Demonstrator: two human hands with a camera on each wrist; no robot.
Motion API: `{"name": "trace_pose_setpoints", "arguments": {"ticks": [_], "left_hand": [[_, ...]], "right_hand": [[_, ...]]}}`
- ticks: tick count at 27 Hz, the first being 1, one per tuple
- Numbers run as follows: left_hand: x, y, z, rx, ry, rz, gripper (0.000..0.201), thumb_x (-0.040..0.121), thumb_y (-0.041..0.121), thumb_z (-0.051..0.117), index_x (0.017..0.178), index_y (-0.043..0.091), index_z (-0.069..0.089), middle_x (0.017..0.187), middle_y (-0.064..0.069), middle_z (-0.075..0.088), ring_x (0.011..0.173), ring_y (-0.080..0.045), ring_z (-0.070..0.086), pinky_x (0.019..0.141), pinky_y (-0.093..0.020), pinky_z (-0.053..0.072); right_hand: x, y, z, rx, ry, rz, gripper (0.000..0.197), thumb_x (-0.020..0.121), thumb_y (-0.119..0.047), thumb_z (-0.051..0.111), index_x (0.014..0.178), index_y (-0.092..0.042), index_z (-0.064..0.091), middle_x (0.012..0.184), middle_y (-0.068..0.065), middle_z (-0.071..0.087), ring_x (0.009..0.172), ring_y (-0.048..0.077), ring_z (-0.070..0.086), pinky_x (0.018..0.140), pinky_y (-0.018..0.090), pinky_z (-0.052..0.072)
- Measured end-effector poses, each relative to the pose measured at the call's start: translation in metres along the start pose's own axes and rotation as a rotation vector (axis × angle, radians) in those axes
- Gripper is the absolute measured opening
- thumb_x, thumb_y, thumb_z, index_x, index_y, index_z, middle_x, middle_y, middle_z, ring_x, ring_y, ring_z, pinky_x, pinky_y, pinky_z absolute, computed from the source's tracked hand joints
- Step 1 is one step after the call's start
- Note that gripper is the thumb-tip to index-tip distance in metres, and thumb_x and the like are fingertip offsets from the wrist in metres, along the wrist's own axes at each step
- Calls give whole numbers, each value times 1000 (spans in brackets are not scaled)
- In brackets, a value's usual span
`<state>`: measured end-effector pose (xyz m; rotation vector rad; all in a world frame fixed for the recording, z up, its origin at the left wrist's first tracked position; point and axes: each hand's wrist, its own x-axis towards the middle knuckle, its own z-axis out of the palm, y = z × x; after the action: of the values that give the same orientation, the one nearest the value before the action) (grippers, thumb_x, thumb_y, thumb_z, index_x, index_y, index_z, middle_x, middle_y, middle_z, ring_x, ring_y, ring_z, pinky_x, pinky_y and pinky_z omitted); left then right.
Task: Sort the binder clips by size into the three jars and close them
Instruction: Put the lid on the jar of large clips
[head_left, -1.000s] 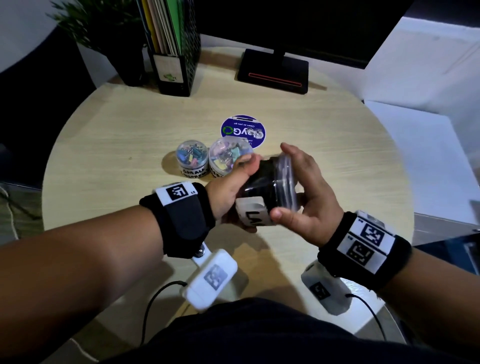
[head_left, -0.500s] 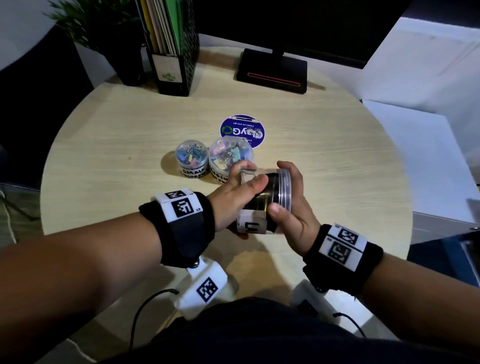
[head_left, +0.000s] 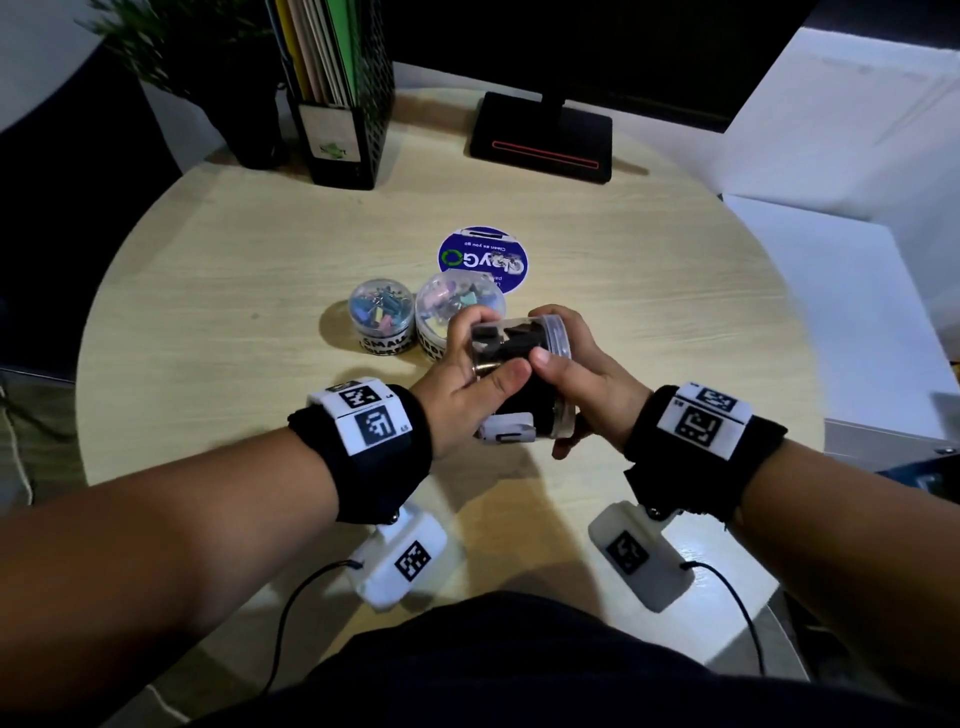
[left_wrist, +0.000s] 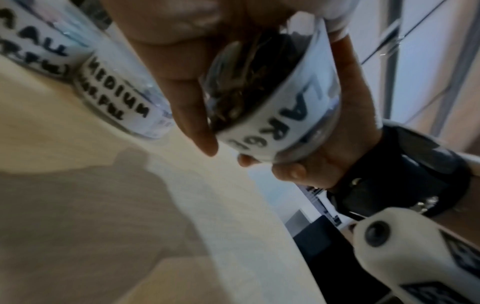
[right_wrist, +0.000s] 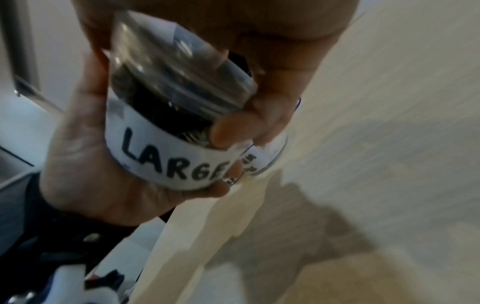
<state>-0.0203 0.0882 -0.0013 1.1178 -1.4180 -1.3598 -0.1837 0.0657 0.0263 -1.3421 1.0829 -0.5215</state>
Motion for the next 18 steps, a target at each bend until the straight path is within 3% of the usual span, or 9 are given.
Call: {"name": "trace_pose_setpoints", "arguments": {"ticks": [2,4,7,9,11,13,15,18], "left_hand": [[7,0,-5,111,-39,-104,68,75,54,53,126,20,25,105,9,54,96,-3,57,84,-17,44],[17,2,-12,433,-108,-174,71,82,52,52,138,16,26,124,0,51,112,-17,53,89,-21,40],[25,4,-24,1017,-109,-163,69,86,47,56,144,21,29,146,-4,33,133,-21,34,107,-32,32],[28,2,-30,1221,-97,-122,63,88,39,54,144,23,29,150,0,25,138,-22,22,112,-39,24],[34,-4,-34,1302,-110,-169,66,88,22,49,146,25,19,156,3,10,143,-20,9,116,-42,14],[39,-13,-38,1358,-146,-247,77,84,10,45,149,26,5,158,7,-5,145,-17,-3,116,-38,0],[41,-19,-39,1436,-194,-279,83,83,6,41,149,24,-5,157,7,-15,145,-15,-10,115,-36,-7],[42,-24,-36,1487,-265,-285,82,84,4,36,148,20,-13,156,2,-20,144,-17,-16,115,-38,-9]], "right_hand": [[6,1,-5,-44,49,28,53,65,-55,60,112,-41,40,96,3,58,69,24,64,47,39,53],[15,6,-14,-187,125,-3,65,57,-61,62,114,-39,40,102,5,58,79,27,64,55,39,53],[30,14,-29,-708,225,82,80,60,-67,65,127,-39,33,116,7,47,97,25,57,80,31,46],[37,18,-34,-945,252,230,86,62,-72,63,133,-43,25,124,9,41,102,30,56,86,35,46],[42,23,-33,-1048,281,319,87,63,-77,56,136,-47,18,132,9,36,111,38,50,91,43,47],[43,28,-29,-1062,322,317,76,76,-71,48,140,-46,16,142,11,27,120,43,40,96,46,43],[38,27,-21,-1021,370,236,64,85,-58,40,142,-39,19,149,9,19,126,42,32,101,45,36],[21,27,-13,-965,409,30,64,75,-35,42,138,-23,37,149,7,25,134,31,25,109,39,29]]}}
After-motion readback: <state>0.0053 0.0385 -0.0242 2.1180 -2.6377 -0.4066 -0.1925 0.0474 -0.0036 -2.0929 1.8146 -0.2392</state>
